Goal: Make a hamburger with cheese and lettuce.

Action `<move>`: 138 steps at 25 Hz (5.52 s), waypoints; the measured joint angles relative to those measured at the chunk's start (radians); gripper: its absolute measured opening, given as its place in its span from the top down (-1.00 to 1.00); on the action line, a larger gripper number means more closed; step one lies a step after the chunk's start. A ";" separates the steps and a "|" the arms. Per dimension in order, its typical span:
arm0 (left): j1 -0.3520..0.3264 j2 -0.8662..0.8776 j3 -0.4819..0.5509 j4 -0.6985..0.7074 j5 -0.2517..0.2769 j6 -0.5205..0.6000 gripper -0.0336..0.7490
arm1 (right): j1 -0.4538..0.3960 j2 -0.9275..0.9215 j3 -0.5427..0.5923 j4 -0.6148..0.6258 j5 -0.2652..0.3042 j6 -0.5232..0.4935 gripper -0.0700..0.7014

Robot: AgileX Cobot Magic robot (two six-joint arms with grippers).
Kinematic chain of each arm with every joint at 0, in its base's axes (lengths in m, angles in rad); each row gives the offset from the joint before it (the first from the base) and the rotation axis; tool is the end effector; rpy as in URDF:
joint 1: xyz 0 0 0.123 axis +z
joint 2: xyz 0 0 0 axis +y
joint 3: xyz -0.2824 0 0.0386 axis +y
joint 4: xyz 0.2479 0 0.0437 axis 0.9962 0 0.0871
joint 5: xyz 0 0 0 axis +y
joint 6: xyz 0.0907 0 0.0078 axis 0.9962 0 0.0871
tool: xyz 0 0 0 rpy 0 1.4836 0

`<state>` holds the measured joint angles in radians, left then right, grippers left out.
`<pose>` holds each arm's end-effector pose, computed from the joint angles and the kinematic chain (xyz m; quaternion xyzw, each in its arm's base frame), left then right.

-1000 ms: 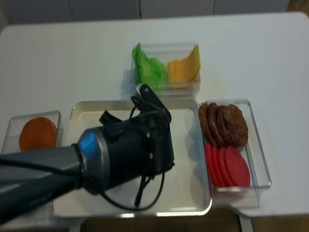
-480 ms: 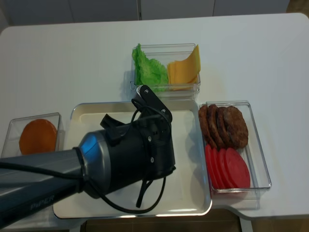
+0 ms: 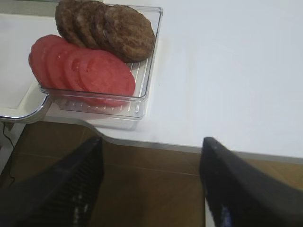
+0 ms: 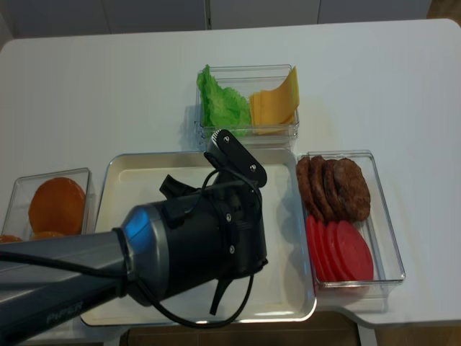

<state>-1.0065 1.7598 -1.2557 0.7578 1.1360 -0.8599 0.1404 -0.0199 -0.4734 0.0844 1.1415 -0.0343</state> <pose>0.2297 -0.2567 0.2413 0.2204 0.9154 0.1938 0.2756 -0.0095 0.0057 0.2636 -0.0795 0.8708 0.0676 0.4804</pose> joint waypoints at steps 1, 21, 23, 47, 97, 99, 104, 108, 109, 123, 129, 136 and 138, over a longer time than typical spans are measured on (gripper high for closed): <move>0.000 0.000 0.000 0.003 0.000 -0.004 0.58 | 0.000 0.000 0.000 0.000 0.000 0.000 -0.42; 0.000 0.000 0.000 0.026 -0.029 -0.062 0.49 | 0.000 0.000 0.000 0.000 0.000 0.000 -0.42; 0.000 0.000 0.000 0.026 -0.033 -0.062 0.48 | 0.000 0.000 0.000 0.000 0.000 0.000 -0.42; 0.000 0.008 0.008 0.004 -0.051 -0.095 0.09 | 0.000 0.000 0.000 0.000 0.000 0.001 -0.42; 0.669 -0.126 -0.188 -0.813 0.035 0.739 -0.10 | 0.000 0.000 0.000 0.000 0.000 0.002 -0.42; 0.706 -0.145 -0.188 -0.813 0.054 0.751 -0.10 | 0.000 0.000 0.000 0.000 0.000 0.002 -0.42; 0.796 -0.187 -0.184 -0.815 0.090 0.764 -0.10 | 0.000 0.000 0.000 0.000 0.000 0.002 -0.42; 0.842 -0.252 -0.140 -0.811 0.097 0.777 -0.10 | 0.000 0.000 0.000 0.000 0.000 0.002 -0.42; 0.852 -0.275 -0.127 -0.802 0.097 0.777 -0.10 | 0.000 0.000 0.000 0.000 0.000 0.002 -0.42; 0.904 -0.638 0.154 -0.727 0.102 0.774 -0.10 | 0.000 0.000 0.000 0.000 0.000 0.000 -0.42; 0.906 -0.834 0.260 -0.727 0.111 0.767 -0.10 | 0.000 0.000 0.000 0.000 0.000 0.000 -0.42; 0.906 -1.086 0.334 -0.708 0.121 0.741 -0.10 | 0.000 0.000 0.000 0.000 0.000 0.000 -0.42; 0.906 -1.156 0.361 -0.708 0.121 0.731 -0.10 | 0.000 0.000 0.000 0.000 0.000 0.000 -0.42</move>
<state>-0.1005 0.6039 -0.8942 0.0494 1.2567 -0.1292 0.1404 -0.0199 -0.4734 0.0844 1.1415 -0.0341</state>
